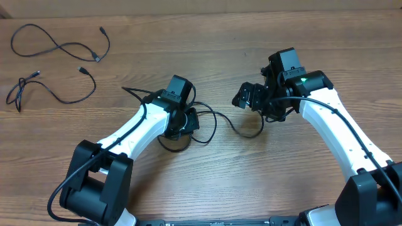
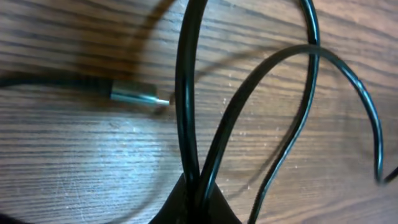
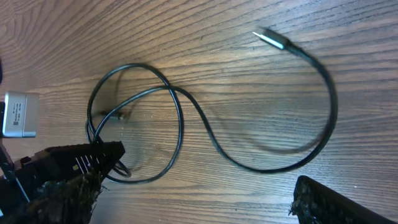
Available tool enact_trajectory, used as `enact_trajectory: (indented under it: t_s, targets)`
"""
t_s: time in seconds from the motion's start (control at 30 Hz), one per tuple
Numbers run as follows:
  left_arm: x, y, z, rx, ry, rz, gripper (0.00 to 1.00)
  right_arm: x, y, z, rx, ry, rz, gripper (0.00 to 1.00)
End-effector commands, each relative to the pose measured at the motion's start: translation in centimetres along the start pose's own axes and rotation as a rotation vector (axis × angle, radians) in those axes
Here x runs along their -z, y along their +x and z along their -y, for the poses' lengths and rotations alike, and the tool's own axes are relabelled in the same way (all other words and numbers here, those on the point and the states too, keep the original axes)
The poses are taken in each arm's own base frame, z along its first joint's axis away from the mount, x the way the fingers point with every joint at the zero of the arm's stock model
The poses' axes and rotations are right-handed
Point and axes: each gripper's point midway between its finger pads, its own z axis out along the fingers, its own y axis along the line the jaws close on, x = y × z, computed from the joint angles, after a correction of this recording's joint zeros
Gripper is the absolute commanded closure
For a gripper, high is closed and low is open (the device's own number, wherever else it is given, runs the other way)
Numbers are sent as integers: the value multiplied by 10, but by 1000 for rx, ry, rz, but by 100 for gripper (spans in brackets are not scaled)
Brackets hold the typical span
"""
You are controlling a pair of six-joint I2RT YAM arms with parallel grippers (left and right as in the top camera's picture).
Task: Untangle cables
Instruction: 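Lift the cable with the left gripper toward the right gripper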
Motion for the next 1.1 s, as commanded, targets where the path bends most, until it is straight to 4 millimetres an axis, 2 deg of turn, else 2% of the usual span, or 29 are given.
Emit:
enact_trajectory:
  t_s: [0.0,0.13,0.37,0.5,0.6,0.67,0.73,0.83,0.97,1.07]
  targets:
    - [16,-7,26,-115,82,-4,96,2,-4,-2,3,-7,11,0]
    - [61,-23,55,-225,131,39,96,2,-4,-2,2,-5,7,0]
    - [180,-49,109,-437,223,241,96,2,-2,-1,-1,-2,2,0]
    - [244,-44,138,-526,340,337,96,2,-2,-1,-1,-2,2,0]
    - [277,-39,149,-560,400,402,96,2,-2,-1,-1,-2,1,0]
    - [287,-39,148,-561,390,438,96,2,-1,-2,-1,-10,-3,0]
    - [286,-41,141,-547,353,446,96,3,3,-10,0,-54,-26,0]
    - [274,-39,131,-521,307,400,96,6,10,-32,53,-186,-75,0]
    - [256,-35,123,-500,274,327,96,20,21,-70,169,-422,-133,0]
    - [249,-38,120,-490,248,313,96,32,28,-90,237,-562,-161,0]
